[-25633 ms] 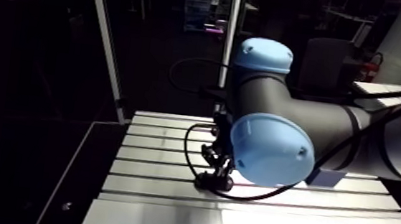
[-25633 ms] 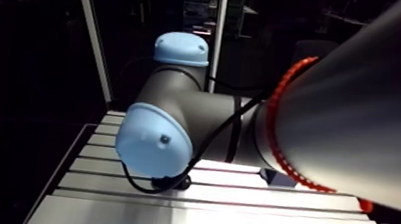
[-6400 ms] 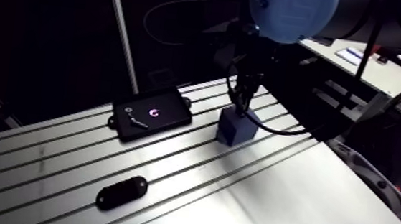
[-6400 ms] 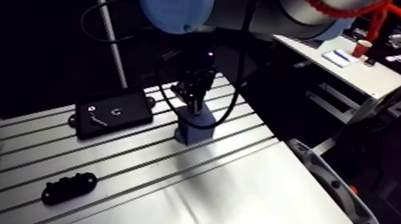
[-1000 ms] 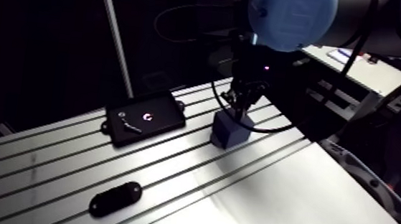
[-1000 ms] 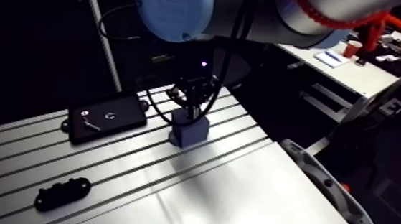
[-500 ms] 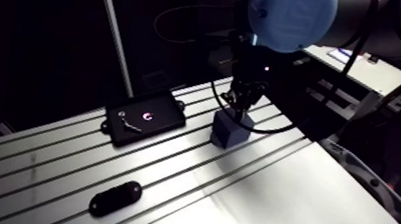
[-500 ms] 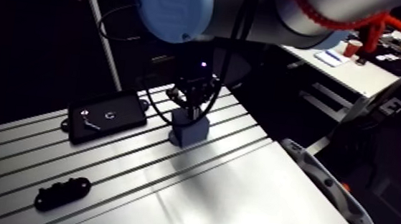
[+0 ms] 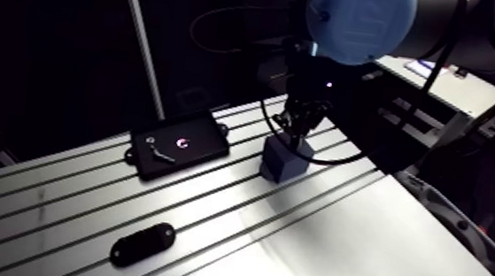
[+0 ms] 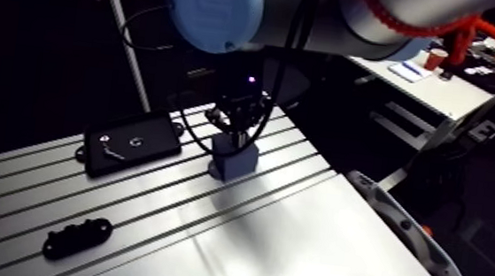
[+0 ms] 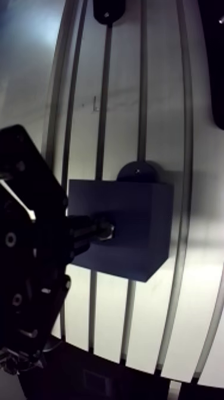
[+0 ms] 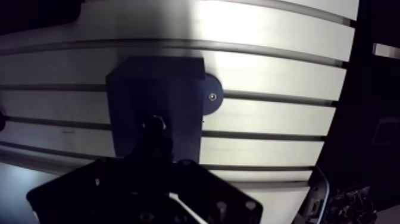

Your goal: Pick up the M10 bolt and insert it into the hex recess until seated.

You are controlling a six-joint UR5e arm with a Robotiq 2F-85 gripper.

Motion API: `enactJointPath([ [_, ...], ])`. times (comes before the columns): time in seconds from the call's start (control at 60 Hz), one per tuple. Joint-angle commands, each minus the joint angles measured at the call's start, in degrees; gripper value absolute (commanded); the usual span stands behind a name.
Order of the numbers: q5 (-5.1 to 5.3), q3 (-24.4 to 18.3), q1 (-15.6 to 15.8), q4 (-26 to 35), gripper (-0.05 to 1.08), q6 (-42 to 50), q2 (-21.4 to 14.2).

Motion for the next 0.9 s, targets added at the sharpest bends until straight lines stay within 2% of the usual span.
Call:
enactJointPath([
  [0.017, 0.00, 0.0, 0.0, 0.0, 0.90, 0.0, 0.0],
  [0.9, 0.25, -0.2, 0.0, 0.0, 0.90, -0.1, -0.1],
])
